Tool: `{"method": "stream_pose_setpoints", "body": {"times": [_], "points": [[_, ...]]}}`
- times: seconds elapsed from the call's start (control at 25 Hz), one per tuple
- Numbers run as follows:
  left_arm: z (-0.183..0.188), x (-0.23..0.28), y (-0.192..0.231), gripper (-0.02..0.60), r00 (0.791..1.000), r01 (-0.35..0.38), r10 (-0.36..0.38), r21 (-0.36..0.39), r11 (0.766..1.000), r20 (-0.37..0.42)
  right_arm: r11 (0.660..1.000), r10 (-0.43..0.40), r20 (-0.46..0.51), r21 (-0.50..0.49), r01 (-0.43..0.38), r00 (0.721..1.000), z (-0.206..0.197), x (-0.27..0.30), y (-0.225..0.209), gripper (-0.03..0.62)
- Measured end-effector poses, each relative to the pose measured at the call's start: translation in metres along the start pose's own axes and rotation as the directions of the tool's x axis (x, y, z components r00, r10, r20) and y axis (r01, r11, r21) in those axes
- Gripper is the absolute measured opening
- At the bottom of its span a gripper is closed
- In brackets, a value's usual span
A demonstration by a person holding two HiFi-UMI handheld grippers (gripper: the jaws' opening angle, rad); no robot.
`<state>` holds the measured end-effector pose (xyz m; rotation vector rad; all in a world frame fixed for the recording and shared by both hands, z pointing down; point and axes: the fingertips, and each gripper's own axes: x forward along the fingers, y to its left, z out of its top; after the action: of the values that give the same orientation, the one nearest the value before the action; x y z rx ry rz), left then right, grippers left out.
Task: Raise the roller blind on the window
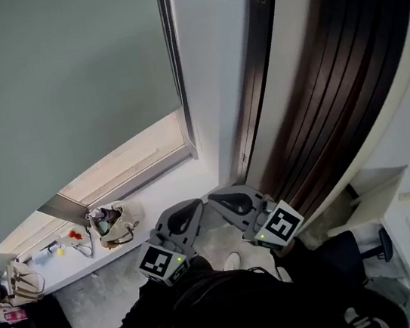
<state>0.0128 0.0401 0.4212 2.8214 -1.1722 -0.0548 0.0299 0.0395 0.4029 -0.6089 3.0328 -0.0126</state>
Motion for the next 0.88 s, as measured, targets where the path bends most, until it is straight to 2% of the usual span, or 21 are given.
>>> {"method": "stream_pose_setpoints", "body": {"times": [0.36,0.68,0.88], "points": [[-0.008,0.039,0.069,0.007,1.000,0.001,-0.001,-0.012,1.000,-0.025,1.000,-0.010,-0.026,0.021,0.011,1.000,-0.020,0.048,-0.061,0.006],[0.003,0.076,0.154,0.008,0.996,0.079,-0.079,-0.011,0.997,-0.034,0.992,-0.129,-0.007,0.001,0.129,0.992,-0.014,0.109,-0.129,0.006],[0.014,0.100,0.208,0.008,0.992,0.128,-0.126,0.059,0.990,-0.030,0.977,-0.212,0.010,-0.004,0.212,0.977,-0.012,0.142,-0.169,0.006]]}}
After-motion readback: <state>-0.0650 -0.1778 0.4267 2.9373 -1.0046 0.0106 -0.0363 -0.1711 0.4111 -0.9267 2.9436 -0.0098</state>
